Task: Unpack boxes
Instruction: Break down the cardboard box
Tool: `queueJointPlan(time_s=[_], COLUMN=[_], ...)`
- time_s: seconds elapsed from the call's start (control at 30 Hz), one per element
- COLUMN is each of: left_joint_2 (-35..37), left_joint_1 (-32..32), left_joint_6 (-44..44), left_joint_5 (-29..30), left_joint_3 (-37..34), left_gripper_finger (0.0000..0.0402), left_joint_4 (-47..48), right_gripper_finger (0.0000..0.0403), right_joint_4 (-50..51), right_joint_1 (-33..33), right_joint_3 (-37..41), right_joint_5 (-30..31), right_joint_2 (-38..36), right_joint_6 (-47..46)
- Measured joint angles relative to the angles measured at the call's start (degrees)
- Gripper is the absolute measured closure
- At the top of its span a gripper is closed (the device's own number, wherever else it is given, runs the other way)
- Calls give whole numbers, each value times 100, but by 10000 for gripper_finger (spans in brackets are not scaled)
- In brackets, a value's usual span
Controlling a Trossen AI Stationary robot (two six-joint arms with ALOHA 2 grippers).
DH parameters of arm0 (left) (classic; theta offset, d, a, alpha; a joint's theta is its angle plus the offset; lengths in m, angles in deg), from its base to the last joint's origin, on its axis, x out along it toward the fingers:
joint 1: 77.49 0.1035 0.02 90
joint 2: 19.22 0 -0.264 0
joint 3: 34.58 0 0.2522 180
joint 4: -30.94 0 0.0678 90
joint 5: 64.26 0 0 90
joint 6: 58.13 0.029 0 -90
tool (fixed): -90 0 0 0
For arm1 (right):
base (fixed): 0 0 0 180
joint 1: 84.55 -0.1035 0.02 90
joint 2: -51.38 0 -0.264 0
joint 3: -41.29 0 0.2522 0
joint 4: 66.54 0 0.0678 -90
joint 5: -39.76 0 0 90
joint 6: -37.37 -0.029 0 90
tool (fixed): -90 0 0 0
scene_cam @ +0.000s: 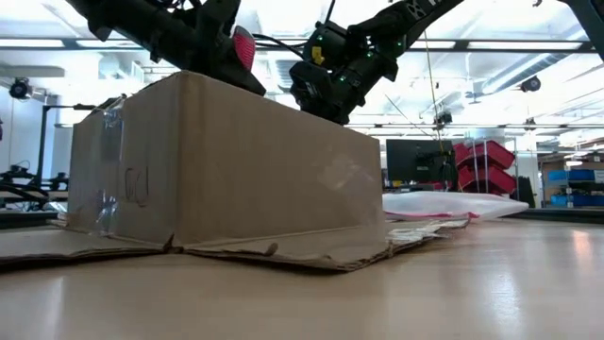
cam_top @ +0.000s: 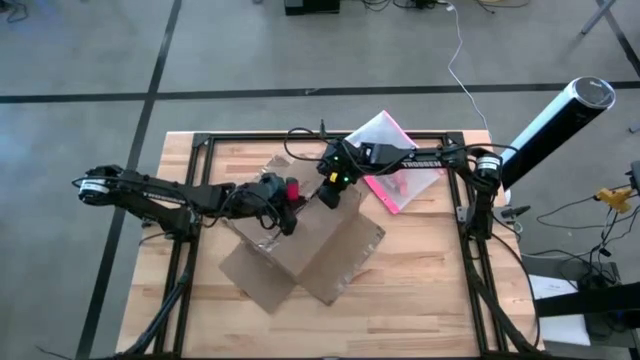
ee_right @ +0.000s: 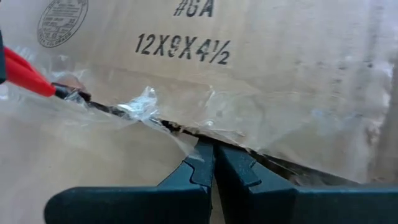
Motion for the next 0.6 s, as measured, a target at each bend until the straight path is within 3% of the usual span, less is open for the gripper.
queueJointPlan(time_s=[0.3, 0.6], left_joint_2=[-1, 0], left_joint_1=[33, 241], left_joint_6=[319, 704], left_joint_5=[-5, 8], left_joint_3=[11, 11], left_gripper_finger=[379, 379], left_joint_4=[358, 482], right_gripper_finger=[403, 403], right_joint_4=[112, 838], right_joint_1=[9, -127], right_joint_3=[2, -4], right_joint_5=[-19, -527], right_joint_2=[0, -21], right_joint_6=[-7, 33])
